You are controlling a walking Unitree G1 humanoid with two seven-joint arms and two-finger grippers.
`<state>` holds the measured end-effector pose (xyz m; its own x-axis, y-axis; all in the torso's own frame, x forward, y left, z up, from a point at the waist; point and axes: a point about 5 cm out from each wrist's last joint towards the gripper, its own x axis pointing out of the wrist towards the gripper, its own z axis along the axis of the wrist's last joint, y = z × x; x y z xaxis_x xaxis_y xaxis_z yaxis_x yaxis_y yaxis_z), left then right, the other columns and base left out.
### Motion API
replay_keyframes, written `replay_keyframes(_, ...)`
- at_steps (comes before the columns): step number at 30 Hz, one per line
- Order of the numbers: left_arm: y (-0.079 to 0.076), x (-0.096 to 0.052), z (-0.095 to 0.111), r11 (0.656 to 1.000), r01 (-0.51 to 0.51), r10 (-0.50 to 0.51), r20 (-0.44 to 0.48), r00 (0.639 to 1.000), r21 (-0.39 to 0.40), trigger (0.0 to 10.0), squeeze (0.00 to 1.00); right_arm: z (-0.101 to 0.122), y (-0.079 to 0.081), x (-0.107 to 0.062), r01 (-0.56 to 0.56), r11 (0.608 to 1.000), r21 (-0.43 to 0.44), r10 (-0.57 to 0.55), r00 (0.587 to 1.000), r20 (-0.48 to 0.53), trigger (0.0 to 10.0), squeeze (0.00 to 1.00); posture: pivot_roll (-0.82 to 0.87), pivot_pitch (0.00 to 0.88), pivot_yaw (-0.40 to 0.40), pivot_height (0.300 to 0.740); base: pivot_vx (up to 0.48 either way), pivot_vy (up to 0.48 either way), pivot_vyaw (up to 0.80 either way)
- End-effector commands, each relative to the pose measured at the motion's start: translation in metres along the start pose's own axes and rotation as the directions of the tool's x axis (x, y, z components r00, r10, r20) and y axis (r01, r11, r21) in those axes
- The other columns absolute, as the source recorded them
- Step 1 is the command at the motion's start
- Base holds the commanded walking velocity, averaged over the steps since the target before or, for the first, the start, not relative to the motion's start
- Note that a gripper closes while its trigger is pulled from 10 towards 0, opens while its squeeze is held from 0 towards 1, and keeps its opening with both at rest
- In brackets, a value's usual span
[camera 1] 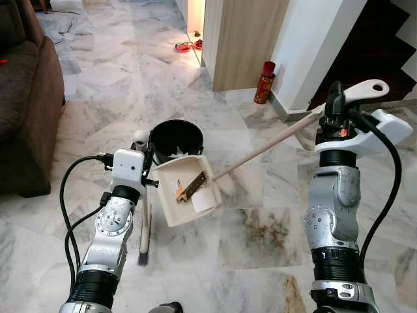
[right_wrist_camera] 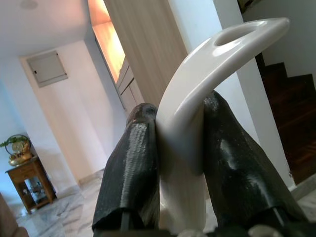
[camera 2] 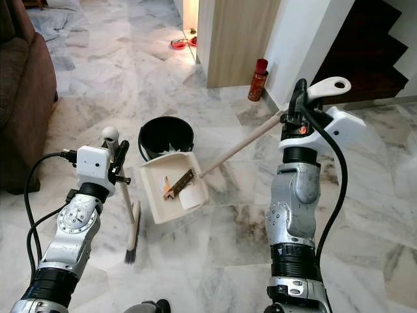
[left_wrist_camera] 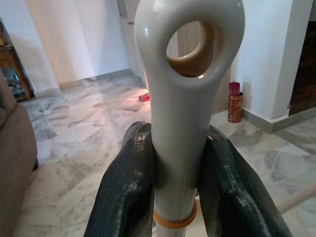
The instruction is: Sweep floor
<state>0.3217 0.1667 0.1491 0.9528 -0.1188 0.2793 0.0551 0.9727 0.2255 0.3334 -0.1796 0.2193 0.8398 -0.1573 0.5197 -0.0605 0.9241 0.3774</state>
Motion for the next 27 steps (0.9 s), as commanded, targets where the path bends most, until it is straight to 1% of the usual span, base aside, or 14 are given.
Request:
replay_keyframes(1, -0.0010, 0.0017, 0.0108, 0.999, 0.012, -0.014, 0.062, 0.998, 0.033, 10.0, 0.00, 0.0157, 0.0036, 0.0038, -0.016, 1.000, 0.004, 0.016, 0.997, 0.071, 10.0, 0.00, 0.20, 0.093, -0.065, 0.740, 0.000, 0.000, 0.00)
replay_keyframes(6, -0.0014, 0.0016, 0.0104, 0.999, 0.012, -0.014, 0.059, 0.998, 0.033, 10.0, 0.00, 0.0128, 0.0018, 0.0024, -0.017, 1.000, -0.002, 0.017, 0.998, 0.054, 10.0, 0.00, 0.20, 0.096, -0.064, 0.740, 0.000, 0.000, 0.57)
replay_keyframes(11, 0.0015, 0.0021, 0.0077, 0.999, -0.005, 0.003, 0.038, 0.999, 0.054, 10.0, 0.00, 0.0098, 0.0024, 0.0010, -0.023, 1.000, 0.017, 0.022, 0.999, 0.035, 10.0, 0.00, 0.20, 0.100, -0.065, 0.740, 0.000, 0.000, 0.00)
replay_keyframes(20, 0.0027, 0.0020, 0.0073, 0.998, -0.017, 0.015, 0.035, 0.999, 0.058, 10.0, 0.00, 0.0090, 0.0043, 0.0016, -0.036, 0.999, 0.017, 0.036, 0.999, 0.027, 10.0, 0.00, 0.20, 0.102, -0.068, 0.740, 0.299, 0.000, 0.00)
replay_keyframes(23, 0.0032, 0.0020, 0.0072, 0.998, -0.023, 0.021, 0.033, 0.999, 0.062, 10.0, 0.00, 0.0099, 0.0068, 0.0019, -0.055, 0.999, 0.001, 0.055, 0.998, 0.029, 10.0, 0.00, 0.20, 0.107, -0.069, 0.740, 0.322, 0.000, 0.00)
replay_keyframes(27, 0.0047, 0.0026, 0.0069, 0.997, -0.035, 0.033, 0.029, 0.999, 0.067, 10.0, 0.00, 0.0102, 0.0105, 0.0010, -0.080, 0.997, -0.019, 0.080, 0.996, 0.029, 10.0, 0.00, 0.20, 0.118, -0.069, 0.740, 0.329, 0.000, 0.80)
